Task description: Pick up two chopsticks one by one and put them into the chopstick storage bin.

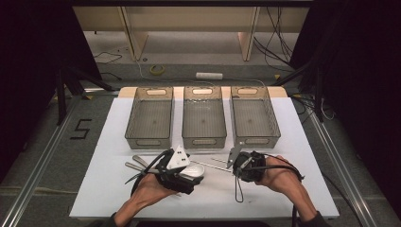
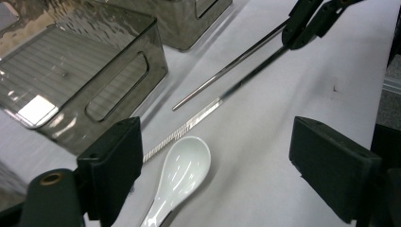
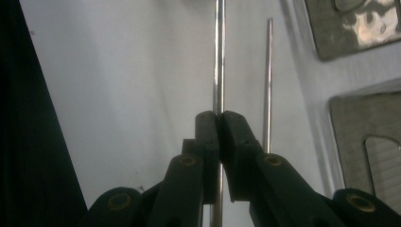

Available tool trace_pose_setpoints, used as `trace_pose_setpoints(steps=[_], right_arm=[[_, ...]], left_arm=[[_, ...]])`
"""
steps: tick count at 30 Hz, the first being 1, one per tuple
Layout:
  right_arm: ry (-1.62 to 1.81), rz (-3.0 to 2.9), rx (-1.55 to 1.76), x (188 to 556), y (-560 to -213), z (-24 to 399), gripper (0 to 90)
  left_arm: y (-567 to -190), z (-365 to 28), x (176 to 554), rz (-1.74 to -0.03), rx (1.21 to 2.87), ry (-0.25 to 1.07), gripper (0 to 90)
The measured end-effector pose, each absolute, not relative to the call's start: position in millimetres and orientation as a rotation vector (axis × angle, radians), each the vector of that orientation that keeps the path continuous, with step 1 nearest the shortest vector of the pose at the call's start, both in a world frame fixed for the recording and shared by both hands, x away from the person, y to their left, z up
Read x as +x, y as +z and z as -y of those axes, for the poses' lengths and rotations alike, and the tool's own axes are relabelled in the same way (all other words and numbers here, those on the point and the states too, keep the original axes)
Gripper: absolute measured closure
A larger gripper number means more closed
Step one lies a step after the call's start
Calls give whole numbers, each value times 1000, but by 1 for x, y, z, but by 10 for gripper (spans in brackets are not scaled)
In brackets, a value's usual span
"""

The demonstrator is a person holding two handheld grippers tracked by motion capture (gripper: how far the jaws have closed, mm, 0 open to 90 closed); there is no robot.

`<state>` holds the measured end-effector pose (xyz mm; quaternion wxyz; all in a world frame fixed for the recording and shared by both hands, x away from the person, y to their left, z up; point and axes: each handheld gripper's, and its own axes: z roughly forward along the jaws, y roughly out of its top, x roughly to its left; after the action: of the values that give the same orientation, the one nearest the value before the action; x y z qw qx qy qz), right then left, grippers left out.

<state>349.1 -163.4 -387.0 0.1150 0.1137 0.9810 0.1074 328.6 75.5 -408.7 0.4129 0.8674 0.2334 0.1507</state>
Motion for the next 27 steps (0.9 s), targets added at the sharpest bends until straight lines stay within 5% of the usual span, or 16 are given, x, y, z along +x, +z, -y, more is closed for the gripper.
trace_pose_setpoints(steps=[27], right_arm=[[322,-2851,199,336,-380,138,859]], left_arm=[[-426,-41,338,-470,2324,335,439]])
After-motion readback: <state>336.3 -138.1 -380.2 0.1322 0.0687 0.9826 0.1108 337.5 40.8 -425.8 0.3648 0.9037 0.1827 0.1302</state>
